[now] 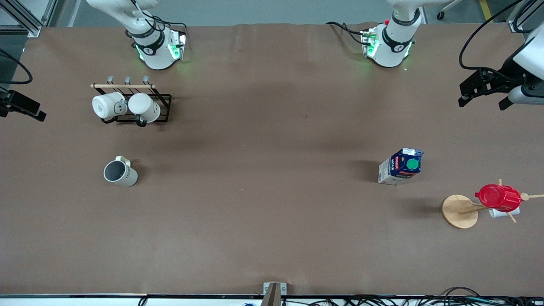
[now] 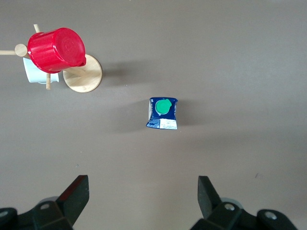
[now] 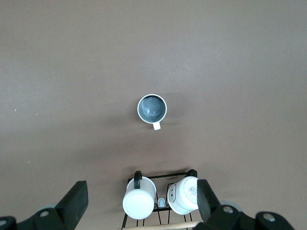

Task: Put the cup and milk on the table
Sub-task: 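Reach the left gripper to the milk carton while the right gripper reaches the mug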

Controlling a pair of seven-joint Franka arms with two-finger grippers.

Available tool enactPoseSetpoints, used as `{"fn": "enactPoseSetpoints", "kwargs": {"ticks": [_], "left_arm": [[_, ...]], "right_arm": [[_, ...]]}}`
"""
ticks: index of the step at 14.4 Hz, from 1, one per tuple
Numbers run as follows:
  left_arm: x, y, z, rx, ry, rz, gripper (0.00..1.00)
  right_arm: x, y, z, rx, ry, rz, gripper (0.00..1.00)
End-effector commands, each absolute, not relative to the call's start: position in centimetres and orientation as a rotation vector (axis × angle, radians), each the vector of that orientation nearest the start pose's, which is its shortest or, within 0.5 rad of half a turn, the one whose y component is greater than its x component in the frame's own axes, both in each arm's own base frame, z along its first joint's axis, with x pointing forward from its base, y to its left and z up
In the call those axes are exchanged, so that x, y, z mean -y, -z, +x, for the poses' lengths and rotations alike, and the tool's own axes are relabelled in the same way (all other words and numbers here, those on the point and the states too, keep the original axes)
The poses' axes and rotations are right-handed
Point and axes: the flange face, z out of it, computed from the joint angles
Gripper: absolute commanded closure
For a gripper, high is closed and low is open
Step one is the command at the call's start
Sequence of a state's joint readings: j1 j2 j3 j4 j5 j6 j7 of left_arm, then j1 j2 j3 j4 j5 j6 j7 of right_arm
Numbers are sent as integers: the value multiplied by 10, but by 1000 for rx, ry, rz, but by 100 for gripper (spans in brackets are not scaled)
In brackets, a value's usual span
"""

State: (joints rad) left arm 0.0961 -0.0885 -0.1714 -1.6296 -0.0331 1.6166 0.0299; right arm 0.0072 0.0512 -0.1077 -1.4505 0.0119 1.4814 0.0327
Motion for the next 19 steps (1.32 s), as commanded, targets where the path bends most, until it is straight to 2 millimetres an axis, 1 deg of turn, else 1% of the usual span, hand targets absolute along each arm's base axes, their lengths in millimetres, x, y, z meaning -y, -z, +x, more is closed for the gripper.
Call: {"fn": "enactPoseSetpoints", "kwargs": {"ticks": [1, 3, 4, 6, 7, 8, 9, 11, 12, 14, 15, 16, 18, 19], "left_arm": [[48, -653, 531, -175, 102, -3158, 0], [44, -653, 533, -170, 104, -3147, 0], [44, -643, 541, -179, 74, -3150, 0], [44, -607, 556, -198, -31, -3161, 0], [45, -582, 567, -192, -70, -3164, 0], [46, -563, 577, -212, -60, -3167, 0], [51, -543, 583, -225, -55, -3169, 0], [60, -507, 591, -243, -18, -3173, 0], [62, -487, 594, -246, -33, -3175, 0], [59, -446, 600, -237, -15, -3182, 0], [59, -431, 601, -233, -2, -3184, 0], [60, -420, 603, -219, -2, -3188, 0], [62, -401, 607, -208, -32, -3194, 0], [62, -395, 608, -207, -46, -3195, 0]], "right_arm": [[54, -649, 553, -154, -26, -3137, 0], [56, -651, 552, -154, -21, -3137, 0], [56, -651, 552, -154, -24, -3137, 0], [56, -651, 552, -154, -26, -3137, 0], [57, -651, 552, -156, -29, -3137, 0], [57, -651, 552, -156, -29, -3137, 0], [58, -650, 552, -158, -31, -3137, 0], [63, -641, 554, -175, -50, -3136, 0], [66, -631, 559, -182, -62, -3133, 0], [69, -578, 582, -186, -74, -3135, 0], [68, -551, 589, -182, -50, -3138, 0], [69, -518, 592, -178, -45, -3140, 0], [70, -456, 596, -118, -4, -3148, 0], [70, -430, 597, -79, 10, -3152, 0]]}}
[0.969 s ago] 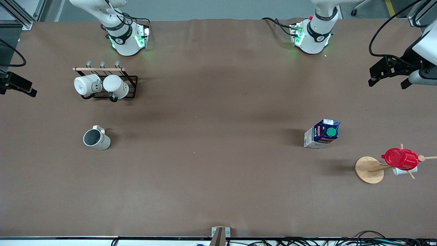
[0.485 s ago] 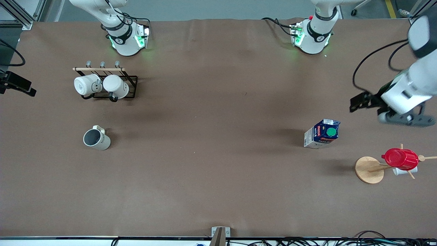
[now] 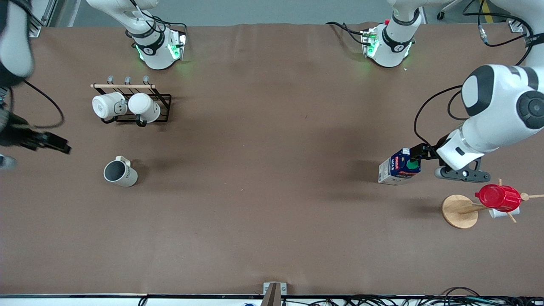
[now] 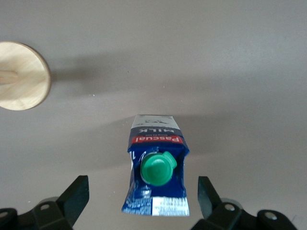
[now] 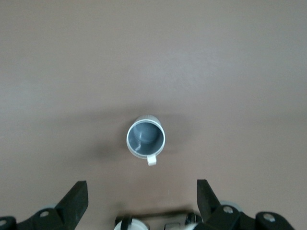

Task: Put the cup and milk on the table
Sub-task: 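Reach the left gripper to the milk carton while the right gripper reaches the mug, then grasp the milk carton with the left gripper while the right gripper grasps the mug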

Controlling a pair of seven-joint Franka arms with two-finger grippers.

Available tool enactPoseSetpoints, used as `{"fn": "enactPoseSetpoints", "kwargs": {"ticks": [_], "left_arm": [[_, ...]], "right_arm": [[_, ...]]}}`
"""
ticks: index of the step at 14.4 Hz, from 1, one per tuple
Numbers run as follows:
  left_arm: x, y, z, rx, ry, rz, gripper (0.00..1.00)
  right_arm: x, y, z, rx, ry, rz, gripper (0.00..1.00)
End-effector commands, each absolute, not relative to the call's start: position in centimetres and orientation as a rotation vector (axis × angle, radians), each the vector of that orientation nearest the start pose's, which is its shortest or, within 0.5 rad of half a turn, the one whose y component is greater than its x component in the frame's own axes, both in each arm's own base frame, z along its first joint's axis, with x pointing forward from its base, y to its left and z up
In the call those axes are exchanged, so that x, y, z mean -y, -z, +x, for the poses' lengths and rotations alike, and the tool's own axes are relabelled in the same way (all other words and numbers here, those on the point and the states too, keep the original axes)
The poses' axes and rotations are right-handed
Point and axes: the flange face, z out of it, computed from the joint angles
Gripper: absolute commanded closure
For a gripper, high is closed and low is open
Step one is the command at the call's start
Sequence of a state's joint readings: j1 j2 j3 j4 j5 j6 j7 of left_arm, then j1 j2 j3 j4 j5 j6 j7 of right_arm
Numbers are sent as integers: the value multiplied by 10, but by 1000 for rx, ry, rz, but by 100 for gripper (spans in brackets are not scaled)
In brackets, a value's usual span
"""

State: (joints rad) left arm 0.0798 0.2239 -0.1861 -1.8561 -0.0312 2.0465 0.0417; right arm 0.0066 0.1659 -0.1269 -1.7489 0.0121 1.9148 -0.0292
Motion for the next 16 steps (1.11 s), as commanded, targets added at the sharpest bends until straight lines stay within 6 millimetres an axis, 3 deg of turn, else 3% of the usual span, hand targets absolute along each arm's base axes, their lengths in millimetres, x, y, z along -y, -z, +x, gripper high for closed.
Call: {"fn": "enactPoseSetpoints", "kwargs": {"ticks": [1, 5, 10, 13, 16], "left_arm": [[63, -388, 609, -209, -63, -3197, 0], [66, -371, 605, -219, -118, -3196, 11], [70, -359, 603, -226, -152, -3195, 23], [71, -349, 604, -227, -169, -3197, 46], [76, -357, 605, -222, -153, -3199, 66]], "right_arm": [[71, -406, 597, -69, 0, -3155, 0], [89, -334, 605, 62, -69, -3163, 0], [95, -274, 598, 142, -50, -3170, 0], [93, -252, 592, 136, -26, -3171, 5], [92, -234, 589, 136, -28, -3172, 16]]}}
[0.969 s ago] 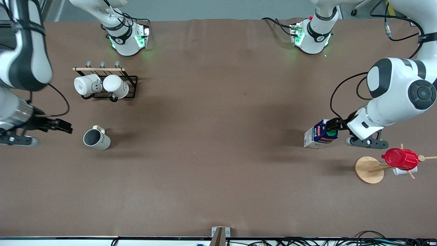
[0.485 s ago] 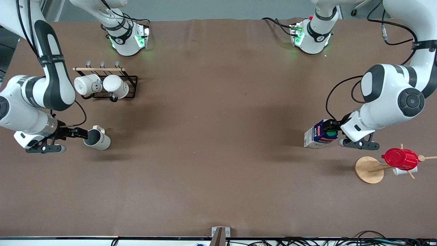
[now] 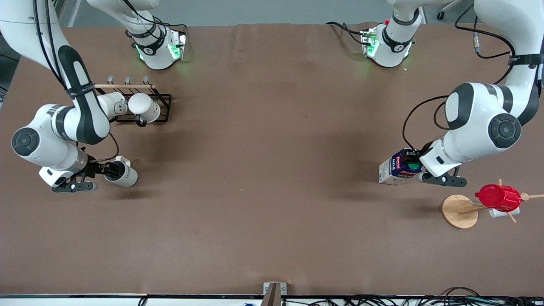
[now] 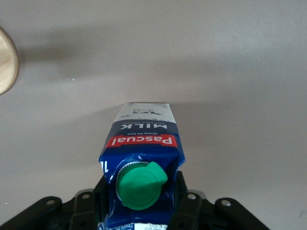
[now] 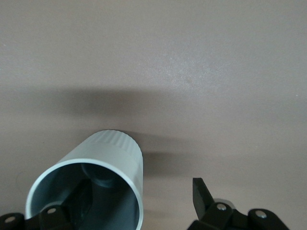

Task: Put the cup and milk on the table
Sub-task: 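Grasp the milk carton with the left gripper while the right gripper grasps the mug, then lift the carton with the left gripper while the right gripper carries the mug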

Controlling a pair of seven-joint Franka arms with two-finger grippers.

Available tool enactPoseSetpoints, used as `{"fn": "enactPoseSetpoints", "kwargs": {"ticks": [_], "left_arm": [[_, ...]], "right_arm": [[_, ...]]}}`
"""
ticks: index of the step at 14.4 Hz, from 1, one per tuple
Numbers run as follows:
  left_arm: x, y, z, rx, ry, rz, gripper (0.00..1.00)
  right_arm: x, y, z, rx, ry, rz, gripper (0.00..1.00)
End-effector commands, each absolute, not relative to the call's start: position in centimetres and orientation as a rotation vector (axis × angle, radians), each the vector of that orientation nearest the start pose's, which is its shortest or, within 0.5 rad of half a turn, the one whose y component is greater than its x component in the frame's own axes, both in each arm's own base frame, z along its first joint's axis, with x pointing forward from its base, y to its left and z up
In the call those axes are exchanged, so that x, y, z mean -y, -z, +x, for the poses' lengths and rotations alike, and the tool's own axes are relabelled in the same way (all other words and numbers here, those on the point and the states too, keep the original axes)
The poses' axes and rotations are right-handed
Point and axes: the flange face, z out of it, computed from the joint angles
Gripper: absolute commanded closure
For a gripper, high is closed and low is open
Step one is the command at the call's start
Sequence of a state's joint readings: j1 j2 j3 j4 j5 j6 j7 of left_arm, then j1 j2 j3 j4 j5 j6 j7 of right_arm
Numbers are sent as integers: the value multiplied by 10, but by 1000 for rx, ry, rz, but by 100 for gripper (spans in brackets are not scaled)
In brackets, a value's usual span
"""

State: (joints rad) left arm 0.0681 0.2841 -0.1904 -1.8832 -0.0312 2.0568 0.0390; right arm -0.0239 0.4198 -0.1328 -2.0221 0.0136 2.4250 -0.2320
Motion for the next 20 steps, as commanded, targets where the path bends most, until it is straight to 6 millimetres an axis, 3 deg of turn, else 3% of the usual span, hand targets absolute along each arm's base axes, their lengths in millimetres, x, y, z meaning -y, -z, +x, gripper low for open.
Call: {"fn": "enactPoseSetpoints", "kwargs": {"ticks": [1, 4, 7, 8, 10, 13, 14, 16, 20], "left_arm": [[82, -366, 606, -209, -137, -3202, 67], [111, -404, 611, -162, -133, -3213, 67], [124, -422, 613, -168, -136, -3213, 67], [130, -424, 612, -161, -137, -3212, 67], [134, -427, 612, -141, -138, -3212, 67], [136, -430, 612, -142, -131, -3212, 67], [136, -430, 612, -139, -132, -3213, 67], [136, -430, 612, -137, -134, -3211, 67], [141, -432, 610, -149, -139, -3213, 67]], "right_arm": [[92, -234, 588, 136, -30, -3172, 24], [90, -233, 588, 140, -42, -3169, 56], [88, -234, 589, 85, -37, -3146, 93], [86, -237, 591, 68, -33, -3134, 100], [84, -245, 597, 73, -39, -3130, 100], [72, -282, 616, 93, -111, -3106, 100], [58, -303, 623, 66, -149, -3084, 100], [22, -322, 632, 8, -161, -3067, 100], [-116, -334, 630, -231, -86, -3001, 100]]}}
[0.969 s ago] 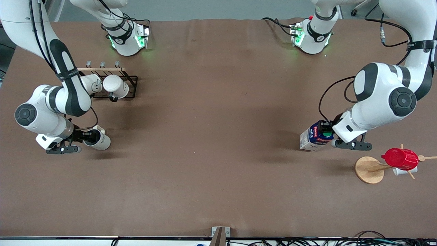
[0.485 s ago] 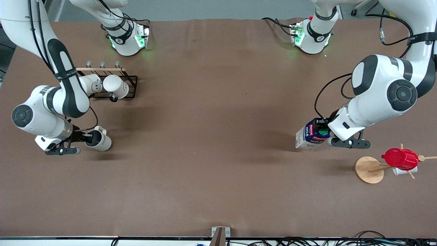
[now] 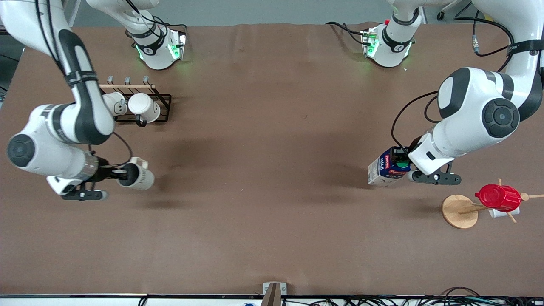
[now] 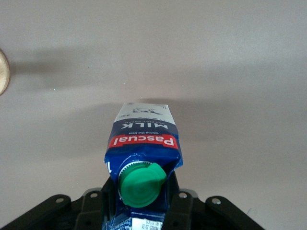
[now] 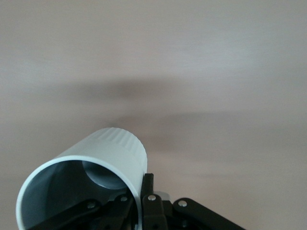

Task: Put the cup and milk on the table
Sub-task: 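Lift the carton with the left gripper while the right gripper carries the mug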

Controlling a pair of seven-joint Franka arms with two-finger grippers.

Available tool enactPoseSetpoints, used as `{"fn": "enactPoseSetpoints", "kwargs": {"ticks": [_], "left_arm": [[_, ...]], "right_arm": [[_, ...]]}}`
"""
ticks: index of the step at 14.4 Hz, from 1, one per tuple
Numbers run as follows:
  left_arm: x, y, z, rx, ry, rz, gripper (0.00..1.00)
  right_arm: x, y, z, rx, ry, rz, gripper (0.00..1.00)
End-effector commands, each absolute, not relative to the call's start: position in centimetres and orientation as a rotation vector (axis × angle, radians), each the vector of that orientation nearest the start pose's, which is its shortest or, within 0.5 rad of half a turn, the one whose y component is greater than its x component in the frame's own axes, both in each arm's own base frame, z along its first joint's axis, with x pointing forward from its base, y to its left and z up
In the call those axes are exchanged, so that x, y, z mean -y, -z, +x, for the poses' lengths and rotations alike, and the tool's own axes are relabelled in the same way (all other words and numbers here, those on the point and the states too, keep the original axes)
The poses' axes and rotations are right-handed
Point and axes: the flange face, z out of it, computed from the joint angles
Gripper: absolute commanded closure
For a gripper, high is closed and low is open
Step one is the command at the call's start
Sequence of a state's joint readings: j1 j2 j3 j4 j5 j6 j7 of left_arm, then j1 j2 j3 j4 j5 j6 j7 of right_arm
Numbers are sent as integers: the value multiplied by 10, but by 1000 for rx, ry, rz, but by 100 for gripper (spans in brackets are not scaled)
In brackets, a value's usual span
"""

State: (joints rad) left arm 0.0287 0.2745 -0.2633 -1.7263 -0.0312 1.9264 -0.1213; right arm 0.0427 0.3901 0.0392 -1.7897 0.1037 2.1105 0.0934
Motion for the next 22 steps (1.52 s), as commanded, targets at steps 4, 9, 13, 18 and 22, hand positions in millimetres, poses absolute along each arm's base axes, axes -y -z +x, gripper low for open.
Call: {"fn": "enactPoseSetpoints", "kwargs": {"ticks": [4, 9, 13, 18, 22], "left_arm": [[144, -443, 612, -121, -153, -3211, 67], [167, -447, 607, -78, -152, -3214, 67], [189, -447, 601, -29, -158, -3209, 67], [238, -448, 593, 123, -161, -3208, 67], [293, -440, 585, 253, -185, -3203, 67]], "right_arm": [[-231, -327, 613, -374, -12, -2944, 100], [-300, -306, 588, -382, -13, -2967, 100], [-346, -287, 562, -479, 34, -3041, 100], [-372, -263, 551, -544, 60, -3020, 100], [-388, -251, 540, -545, 40, -3006, 98]]}}
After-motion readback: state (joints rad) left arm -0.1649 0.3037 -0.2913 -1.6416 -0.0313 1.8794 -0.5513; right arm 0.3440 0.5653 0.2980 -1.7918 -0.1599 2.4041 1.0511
